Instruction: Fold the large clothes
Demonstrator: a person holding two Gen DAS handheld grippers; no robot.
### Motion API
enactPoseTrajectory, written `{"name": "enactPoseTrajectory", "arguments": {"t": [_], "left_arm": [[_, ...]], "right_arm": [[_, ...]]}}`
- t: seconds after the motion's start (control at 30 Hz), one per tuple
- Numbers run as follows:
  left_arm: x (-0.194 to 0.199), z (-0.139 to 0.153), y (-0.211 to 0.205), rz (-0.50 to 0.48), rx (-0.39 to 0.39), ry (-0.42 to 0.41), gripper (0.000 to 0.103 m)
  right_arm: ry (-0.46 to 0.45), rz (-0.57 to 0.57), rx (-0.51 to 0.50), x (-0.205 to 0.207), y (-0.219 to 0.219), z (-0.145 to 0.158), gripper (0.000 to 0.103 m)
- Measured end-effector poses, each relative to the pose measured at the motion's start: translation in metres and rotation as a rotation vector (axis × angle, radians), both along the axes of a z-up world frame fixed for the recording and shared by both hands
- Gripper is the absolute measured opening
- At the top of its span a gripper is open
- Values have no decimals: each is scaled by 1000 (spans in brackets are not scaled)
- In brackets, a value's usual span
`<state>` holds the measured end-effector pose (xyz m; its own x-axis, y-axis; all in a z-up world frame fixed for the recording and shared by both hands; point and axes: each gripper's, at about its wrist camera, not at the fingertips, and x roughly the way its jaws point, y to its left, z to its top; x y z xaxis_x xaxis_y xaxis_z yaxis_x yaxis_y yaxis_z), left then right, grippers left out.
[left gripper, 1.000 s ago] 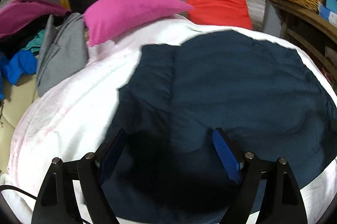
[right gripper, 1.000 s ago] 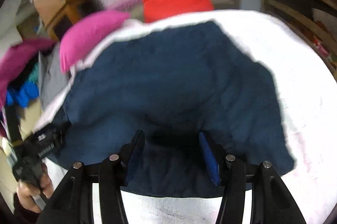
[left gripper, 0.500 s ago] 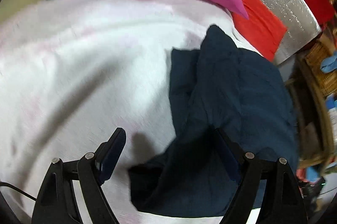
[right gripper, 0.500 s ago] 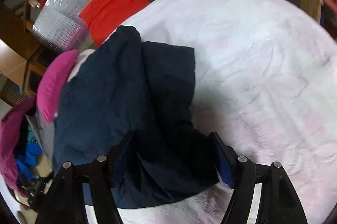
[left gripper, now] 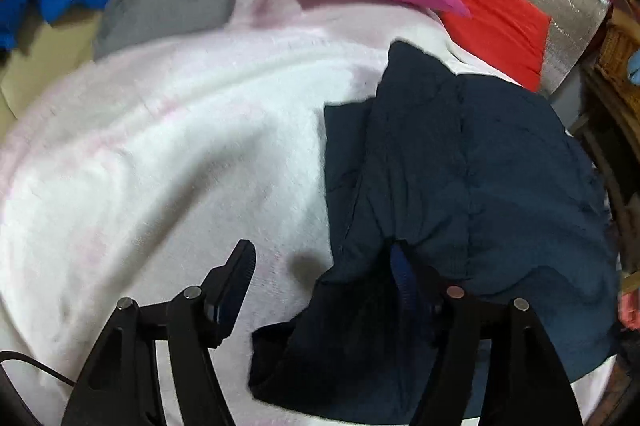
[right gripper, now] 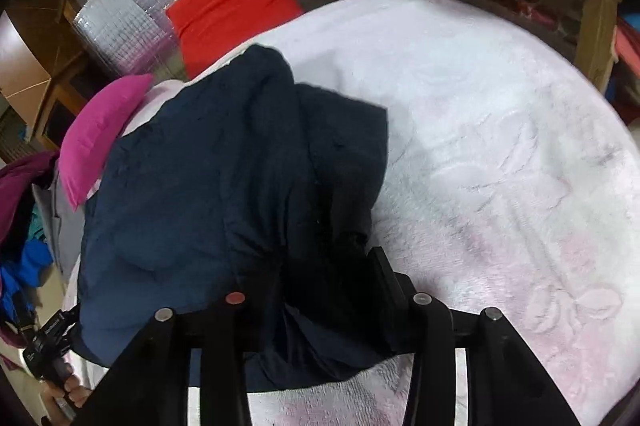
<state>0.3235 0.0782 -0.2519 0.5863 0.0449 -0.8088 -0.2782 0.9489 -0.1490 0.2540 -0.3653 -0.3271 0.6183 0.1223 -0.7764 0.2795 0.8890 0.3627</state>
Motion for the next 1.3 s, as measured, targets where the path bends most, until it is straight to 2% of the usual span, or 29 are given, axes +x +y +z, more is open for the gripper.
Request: {"name": "enactPoseTrajectory", "arguments": {"t": [0.07, 0.17, 0.23, 0.37, 0.53, 0.6, 0.67, 0.7, 0.83, 0.97, 1.0, 1.13, 1.2, 1.3], "left_arm": [[-10, 13, -7, -5, 74, -46, 71], [-23, 34, -21, -35, 152, -140, 72], [-28, 43, -30, -60, 181, -185, 72], [-35, 50, -42, -111, 210, -227, 72], [-31, 43, -52, -163, 247, -214, 72], [-29, 39, -58, -185, 263, -203, 72], [-29, 36, -62, -200, 279, -188, 72], [-27, 33, -64, -211, 288, -175, 72], [-23, 24, -69, -228, 303, -137, 72], [-22, 22, -70, -229, 313, -134, 72], [-22, 22, -71, -228, 314, -133, 72], [-22, 20, -73, -223, 323, -130, 72], [-24, 21, -74, -217, 339, -135, 72], [-34, 26, -78, -220, 346, -144, 72]], "right_arm": [[-37, -31, -64, -9, 4, 14, 54], [-151, -62, -158, -26, 9, 39, 59], [-225, -48, -166, -28, 14, 54, 59], [-271, 47, -146, -27, 37, 60, 59], [-211, 138, -151, -9, 65, 48, 58], [-145, 145, -172, 1, 70, 35, 58], [-35, 151, -169, 12, 71, 16, 58], [-23, 149, -167, 13, 71, 12, 58], [-46, 151, -185, 8, 74, 19, 58], [-155, 93, -160, -3, 59, 40, 58], [-153, 76, -166, -2, 55, 41, 58], [-11, 107, -151, 14, 50, 14, 57], [-29, 117, -193, 12, 55, 19, 58], [-75, 102, -205, -3, 58, 33, 58]]}}
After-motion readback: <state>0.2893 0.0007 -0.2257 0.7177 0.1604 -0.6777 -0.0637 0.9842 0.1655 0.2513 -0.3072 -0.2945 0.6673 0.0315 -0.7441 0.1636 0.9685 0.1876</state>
